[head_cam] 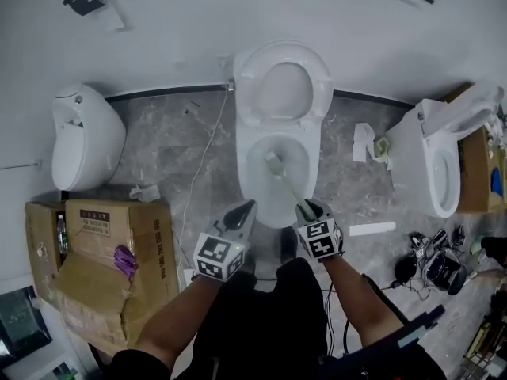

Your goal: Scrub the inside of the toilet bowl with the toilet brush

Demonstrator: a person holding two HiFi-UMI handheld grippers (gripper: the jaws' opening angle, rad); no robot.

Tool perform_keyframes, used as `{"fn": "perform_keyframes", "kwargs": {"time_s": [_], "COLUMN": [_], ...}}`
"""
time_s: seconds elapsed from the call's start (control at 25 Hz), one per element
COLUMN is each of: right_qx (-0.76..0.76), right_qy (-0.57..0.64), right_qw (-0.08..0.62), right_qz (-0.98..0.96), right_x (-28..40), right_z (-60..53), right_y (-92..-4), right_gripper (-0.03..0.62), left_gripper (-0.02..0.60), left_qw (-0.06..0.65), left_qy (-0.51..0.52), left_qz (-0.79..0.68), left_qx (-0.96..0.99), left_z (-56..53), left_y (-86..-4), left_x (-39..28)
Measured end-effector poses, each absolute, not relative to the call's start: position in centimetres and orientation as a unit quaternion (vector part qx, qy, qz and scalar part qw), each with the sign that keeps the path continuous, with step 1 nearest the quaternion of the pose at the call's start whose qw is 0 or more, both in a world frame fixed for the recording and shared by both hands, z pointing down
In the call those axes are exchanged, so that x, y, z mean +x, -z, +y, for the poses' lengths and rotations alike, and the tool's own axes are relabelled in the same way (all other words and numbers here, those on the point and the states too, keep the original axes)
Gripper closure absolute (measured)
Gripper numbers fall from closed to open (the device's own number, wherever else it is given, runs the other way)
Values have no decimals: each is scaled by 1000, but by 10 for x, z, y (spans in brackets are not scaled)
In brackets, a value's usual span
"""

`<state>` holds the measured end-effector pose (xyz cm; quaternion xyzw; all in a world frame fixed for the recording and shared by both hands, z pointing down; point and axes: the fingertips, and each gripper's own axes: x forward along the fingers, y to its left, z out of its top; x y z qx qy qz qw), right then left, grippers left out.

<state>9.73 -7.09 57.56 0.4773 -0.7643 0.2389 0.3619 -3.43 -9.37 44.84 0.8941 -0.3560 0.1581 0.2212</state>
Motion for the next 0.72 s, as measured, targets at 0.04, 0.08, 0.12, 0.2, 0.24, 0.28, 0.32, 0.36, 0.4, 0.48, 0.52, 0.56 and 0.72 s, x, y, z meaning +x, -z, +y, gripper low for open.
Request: {"fn": "perform_keyframes", "kwargs": {"time_s": [0.04,0.08,0.12,0.2,0.24,0.28,0.32,0.36,0.4,0.48,0.52,0.56,0.72], "right_qx": [478,478,478,479,479,480,481,482,483,487,488,490,499], "right_qy": [-239,-238,-237,-233,-231,-229,-226,-224,-222,-219,-217,-215,-207], "right_qw": [358,355,351,341,337,333,331,327,321,307,301,296,271], "right_qz": [-766,-767,-770,-775,-777,-778,-780,-782,-784,-788,-790,-792,-797], "right_x": [100,103,105,106,107,108,109,111,112,113,114,114,116], "right_z": [-69,-66,-64,-63,-62,-63,-63,-64,-65,-68,-69,-71,-72], "right_y": [-568,-561,-552,-530,-519,-509,-500,-491,-482,-463,-454,-446,-414], "right_gripper": [488,488,488,488,488,488,488,488,488,488,488,488,488], "left_gripper": [574,574,574,574,574,574,574,574,574,574,574,574,574], "left_qw": [222,219,214,206,202,198,194,189,185,174,168,164,157], "left_qy": [-156,-156,-157,-158,-156,-154,-152,-151,-148,-143,-140,-136,-119], "left_qz": [-356,-355,-355,-356,-357,-358,-358,-358,-356,-353,-352,-352,-365], "left_qx": [894,895,896,898,899,899,901,902,904,908,910,911,910], "left_z": [-93,-91,-90,-89,-90,-90,-91,-91,-91,-92,-93,-94,-98], "left_y": [-442,-436,-430,-417,-411,-405,-398,-392,-384,-370,-363,-357,-335], "left_x": [-33,-32,-31,-30,-29,-28,-27,-26,-25,-22,-20,-20,-23]}}
